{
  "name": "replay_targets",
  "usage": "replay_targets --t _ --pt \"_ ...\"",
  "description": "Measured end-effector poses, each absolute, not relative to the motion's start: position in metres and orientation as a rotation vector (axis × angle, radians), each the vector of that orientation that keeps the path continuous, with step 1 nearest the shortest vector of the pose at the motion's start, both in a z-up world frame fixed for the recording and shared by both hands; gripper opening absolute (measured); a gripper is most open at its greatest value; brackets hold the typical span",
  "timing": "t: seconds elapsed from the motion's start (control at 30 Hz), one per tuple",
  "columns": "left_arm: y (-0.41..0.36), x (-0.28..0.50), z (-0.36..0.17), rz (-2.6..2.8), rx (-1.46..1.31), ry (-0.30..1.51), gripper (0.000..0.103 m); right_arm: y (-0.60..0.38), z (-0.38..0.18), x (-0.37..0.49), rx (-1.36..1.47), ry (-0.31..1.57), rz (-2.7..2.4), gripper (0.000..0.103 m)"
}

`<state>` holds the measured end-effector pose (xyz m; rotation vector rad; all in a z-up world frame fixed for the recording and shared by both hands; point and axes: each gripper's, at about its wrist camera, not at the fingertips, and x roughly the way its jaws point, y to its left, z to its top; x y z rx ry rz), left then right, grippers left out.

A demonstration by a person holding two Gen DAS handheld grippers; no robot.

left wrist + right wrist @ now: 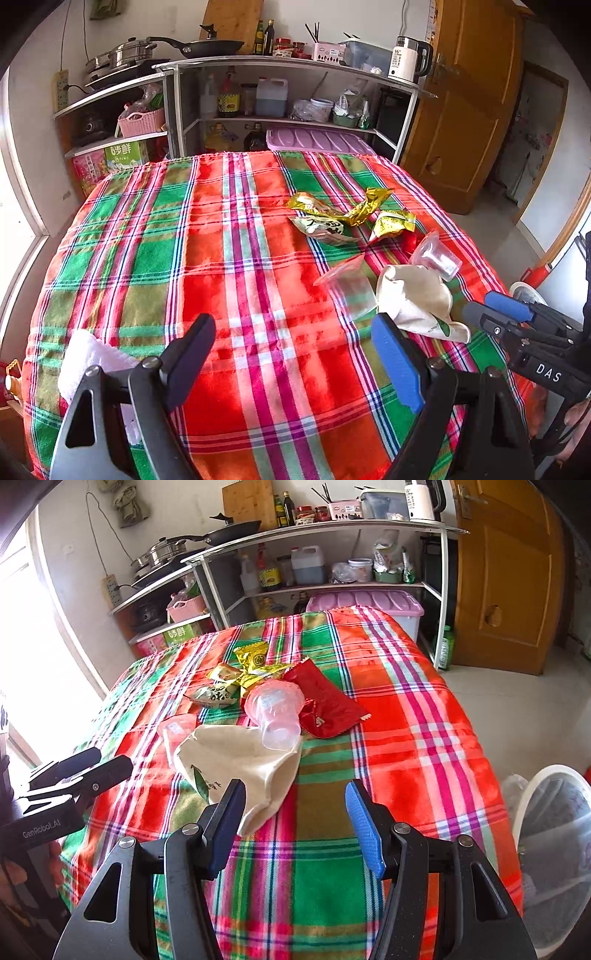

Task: Collect trash
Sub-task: 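Grasp the white foam net with the left tool while the right tool grasps the cream paper bag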

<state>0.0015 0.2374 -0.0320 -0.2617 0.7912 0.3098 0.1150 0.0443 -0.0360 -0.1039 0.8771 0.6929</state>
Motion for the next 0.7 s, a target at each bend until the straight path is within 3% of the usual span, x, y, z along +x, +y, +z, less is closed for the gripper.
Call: replay_targets --t 0.7 --pt "0.289 -0.077 -0.020 0.530 -0.276 0.759 0.091 0.082 -0.060 0.131 -0.114 0.967 0.704 0.057"
